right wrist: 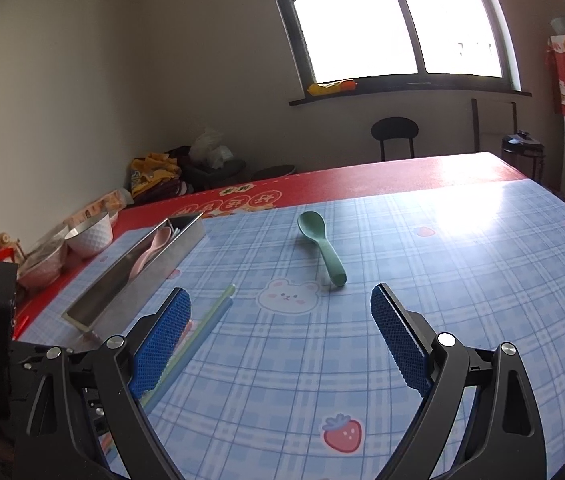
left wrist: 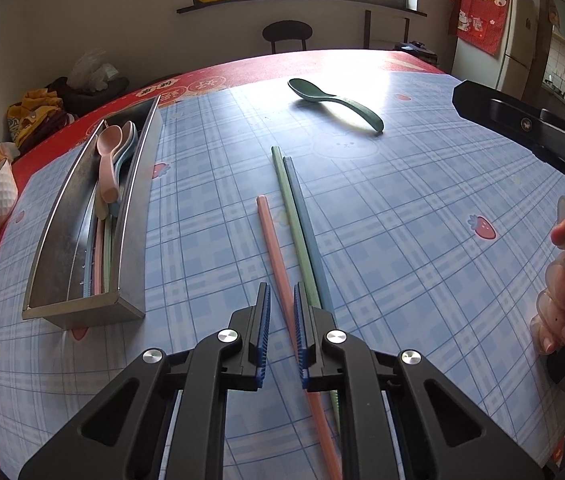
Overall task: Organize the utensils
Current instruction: 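Move the left tool down to the pink stick on the mat, then grasp and lift the pink stick with the left tool while the right grasps the green spoon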
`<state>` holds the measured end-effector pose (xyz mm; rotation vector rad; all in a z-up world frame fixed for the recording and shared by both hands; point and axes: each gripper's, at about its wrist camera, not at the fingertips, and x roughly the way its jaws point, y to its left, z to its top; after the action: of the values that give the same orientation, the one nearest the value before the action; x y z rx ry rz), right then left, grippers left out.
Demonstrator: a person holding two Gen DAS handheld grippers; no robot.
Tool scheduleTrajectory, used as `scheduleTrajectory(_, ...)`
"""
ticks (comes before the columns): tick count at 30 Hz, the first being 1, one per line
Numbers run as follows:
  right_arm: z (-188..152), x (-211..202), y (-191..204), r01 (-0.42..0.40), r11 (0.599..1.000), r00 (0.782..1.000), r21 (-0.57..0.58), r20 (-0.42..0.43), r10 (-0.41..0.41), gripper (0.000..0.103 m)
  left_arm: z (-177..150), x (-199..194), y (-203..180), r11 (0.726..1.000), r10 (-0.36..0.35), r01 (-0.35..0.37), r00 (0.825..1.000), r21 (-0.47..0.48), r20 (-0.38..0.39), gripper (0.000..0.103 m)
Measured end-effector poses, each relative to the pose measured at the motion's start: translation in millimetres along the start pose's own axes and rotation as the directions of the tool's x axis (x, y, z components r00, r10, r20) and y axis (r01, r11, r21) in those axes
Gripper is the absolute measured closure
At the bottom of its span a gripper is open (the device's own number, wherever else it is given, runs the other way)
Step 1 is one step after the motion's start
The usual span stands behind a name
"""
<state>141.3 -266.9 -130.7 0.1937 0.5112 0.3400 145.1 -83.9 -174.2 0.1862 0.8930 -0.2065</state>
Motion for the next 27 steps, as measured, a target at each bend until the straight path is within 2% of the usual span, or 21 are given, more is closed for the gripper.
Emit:
scheduleTrajectory(3, 0, 0, -3, -0.007, 1.000, 1.000, 0.016, 0.001, 0.007, 0.014, -3, 0, -2, 1.000, -0.010, 0.010, 1.000, 0.002, -0.027, 0.091)
scheduleTrajectory(9, 0, 1, -6, -0.021, 0.999, 1.000, 0.032, -0.011, 0.022, 0.014, -11, -6, 0, 1.000, -0.024, 0.024, 0.999, 0.001, -0.031, 0.091)
scheduleTrajectory(18, 0, 2, -6, -0.026, 0.999, 1.000, 0.040, -0.016, 0.027, 0.014, -16, -5, 8, 0.998, -0.067, 0.067, 0.998, -0.020, 0.012, 0.091)
scheduleTrajectory(22, 0, 4, -7, -0.031, 0.999, 0.999, 0.045, -0.022, 0.031, 0.014, -17, -6, 6, 0.998, -0.054, 0.054, 0.998, -0.010, 0.022, 0.096)
scheduleTrajectory(27, 1, 6, -9, -0.037, 0.998, 0.999, 0.052, -0.032, 0.038, 0.014, -17, -9, 4, 0.999, -0.037, 0.037, 0.998, -0.009, 0.046, 0.097)
